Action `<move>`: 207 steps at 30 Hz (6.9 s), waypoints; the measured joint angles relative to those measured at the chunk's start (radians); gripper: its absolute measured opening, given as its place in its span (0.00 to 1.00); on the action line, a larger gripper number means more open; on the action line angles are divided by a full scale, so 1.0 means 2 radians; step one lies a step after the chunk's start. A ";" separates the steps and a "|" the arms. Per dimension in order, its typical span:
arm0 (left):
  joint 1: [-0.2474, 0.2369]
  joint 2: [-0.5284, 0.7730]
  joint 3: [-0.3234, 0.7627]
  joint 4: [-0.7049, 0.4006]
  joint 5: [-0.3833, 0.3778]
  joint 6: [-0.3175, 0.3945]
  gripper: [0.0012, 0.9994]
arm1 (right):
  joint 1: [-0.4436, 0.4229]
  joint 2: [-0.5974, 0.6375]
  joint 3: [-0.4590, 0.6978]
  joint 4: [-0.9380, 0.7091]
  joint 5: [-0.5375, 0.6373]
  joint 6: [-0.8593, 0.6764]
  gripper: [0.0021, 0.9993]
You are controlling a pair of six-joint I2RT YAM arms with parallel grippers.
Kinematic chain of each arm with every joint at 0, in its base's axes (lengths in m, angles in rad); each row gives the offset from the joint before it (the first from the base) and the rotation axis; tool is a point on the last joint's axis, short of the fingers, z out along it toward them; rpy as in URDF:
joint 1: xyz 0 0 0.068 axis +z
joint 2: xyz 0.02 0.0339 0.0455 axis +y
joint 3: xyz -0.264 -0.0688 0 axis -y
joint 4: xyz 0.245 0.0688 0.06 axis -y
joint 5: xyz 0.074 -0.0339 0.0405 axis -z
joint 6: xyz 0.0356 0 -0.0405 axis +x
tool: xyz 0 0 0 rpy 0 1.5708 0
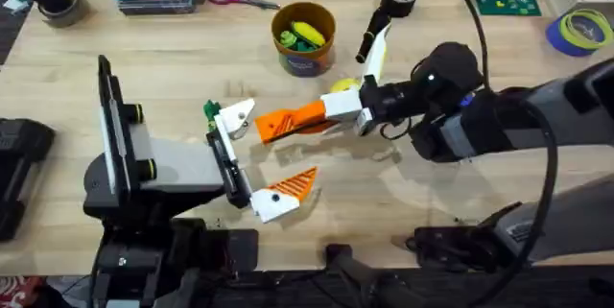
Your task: Pick up the gripper from the table and insert it into the empty holder that is missing its gripper. Then pick up a screw, insert it into the mounting hole, and use the screwdriver to tighten it. Finally, clean up the table by picking up the vegetable and placing it into the bucket.
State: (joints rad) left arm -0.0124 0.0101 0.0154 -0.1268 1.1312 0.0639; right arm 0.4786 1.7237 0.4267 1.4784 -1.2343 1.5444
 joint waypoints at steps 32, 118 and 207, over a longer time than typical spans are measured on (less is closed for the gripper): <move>0.000 0.000 0.000 0.000 0.000 0.000 0.99 | 0.010 0.000 0.001 0.020 0.021 -0.002 0.01; 0.002 0.000 0.000 0.000 -0.005 -0.001 0.99 | 0.056 0.062 0.071 0.010 0.059 0.006 0.01; 0.002 0.000 0.000 0.000 0.000 -0.002 0.99 | -0.134 -0.188 0.246 -0.951 0.074 -0.565 1.00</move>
State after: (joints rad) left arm -0.0078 0.0099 0.0154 -0.1268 1.1305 0.0607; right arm 0.2115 1.3476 0.9190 -0.4244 -1.0872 0.4151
